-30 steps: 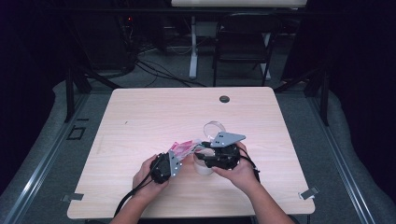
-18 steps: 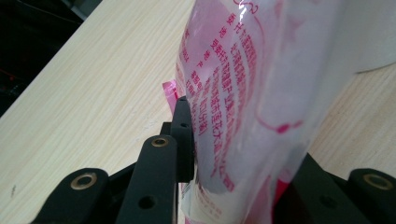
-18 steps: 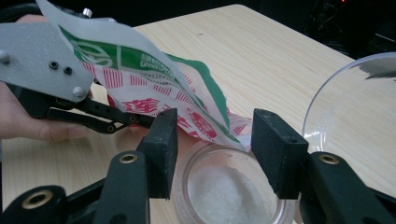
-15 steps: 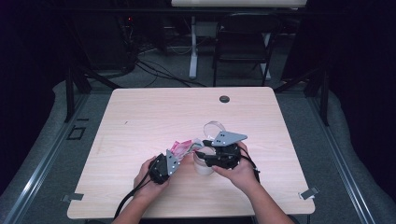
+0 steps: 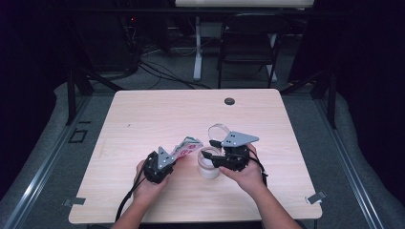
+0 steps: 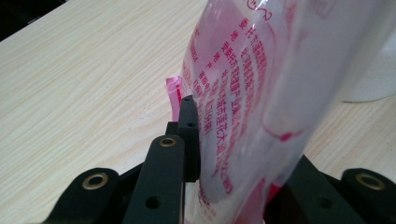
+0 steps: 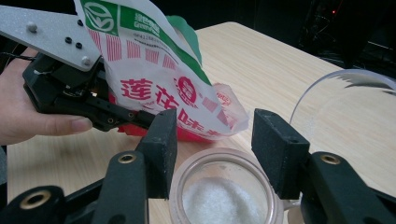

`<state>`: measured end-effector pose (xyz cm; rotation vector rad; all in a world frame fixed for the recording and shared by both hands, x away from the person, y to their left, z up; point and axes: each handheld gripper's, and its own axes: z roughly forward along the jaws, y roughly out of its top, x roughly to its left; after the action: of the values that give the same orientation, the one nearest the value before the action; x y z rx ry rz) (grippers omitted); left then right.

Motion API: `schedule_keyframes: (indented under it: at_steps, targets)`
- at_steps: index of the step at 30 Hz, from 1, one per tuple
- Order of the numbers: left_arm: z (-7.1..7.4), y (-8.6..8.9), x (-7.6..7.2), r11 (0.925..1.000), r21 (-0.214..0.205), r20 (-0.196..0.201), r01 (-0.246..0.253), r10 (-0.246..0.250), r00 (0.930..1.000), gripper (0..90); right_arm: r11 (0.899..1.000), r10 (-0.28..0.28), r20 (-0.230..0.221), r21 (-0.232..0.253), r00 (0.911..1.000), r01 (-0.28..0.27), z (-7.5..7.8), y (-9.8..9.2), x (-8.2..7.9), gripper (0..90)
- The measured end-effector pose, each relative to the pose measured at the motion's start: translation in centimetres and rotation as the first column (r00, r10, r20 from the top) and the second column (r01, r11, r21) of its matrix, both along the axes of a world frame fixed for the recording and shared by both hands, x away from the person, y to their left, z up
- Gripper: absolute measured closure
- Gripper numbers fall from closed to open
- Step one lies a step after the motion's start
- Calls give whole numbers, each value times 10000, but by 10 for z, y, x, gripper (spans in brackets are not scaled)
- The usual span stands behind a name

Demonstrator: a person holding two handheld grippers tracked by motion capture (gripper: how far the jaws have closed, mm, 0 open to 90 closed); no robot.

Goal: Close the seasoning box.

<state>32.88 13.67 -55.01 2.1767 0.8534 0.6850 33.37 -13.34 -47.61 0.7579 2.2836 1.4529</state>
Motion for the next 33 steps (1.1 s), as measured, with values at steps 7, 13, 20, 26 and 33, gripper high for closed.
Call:
schedule_keyframes:
  at_steps: [7, 13, 20, 26, 33]
  targets:
    - [4, 6, 2, 9992, -378, -208, -128, 120, 9997, 790, 9999, -136, 64, 83, 9999, 136, 2, -4, 0, 524]
    - [9, 11, 2, 9989, -413, -269, -218, 207, 9994, 794, 9992, -280, -12, 276, 9996, 280, 6, -10, 1, 535]
    - [24, 25, 5, 9977, -531, -2, -432, 432, 9991, 818, 9986, -377, -59, 369, 9993, 379, 6, -15, 2, 559]
    - [31, 41, 6, 9949, -632, 123, -791, 800, 9967, 834, 9976, -512, -128, 450, 9986, 517, 7, -16, 2, 545]
    - [37, 68, 4, 9875, -713, 345, -1406, 1434, 9891, 856, 9979, -512, -112, 386, 9986, 516, 7, -14, 1, 541]
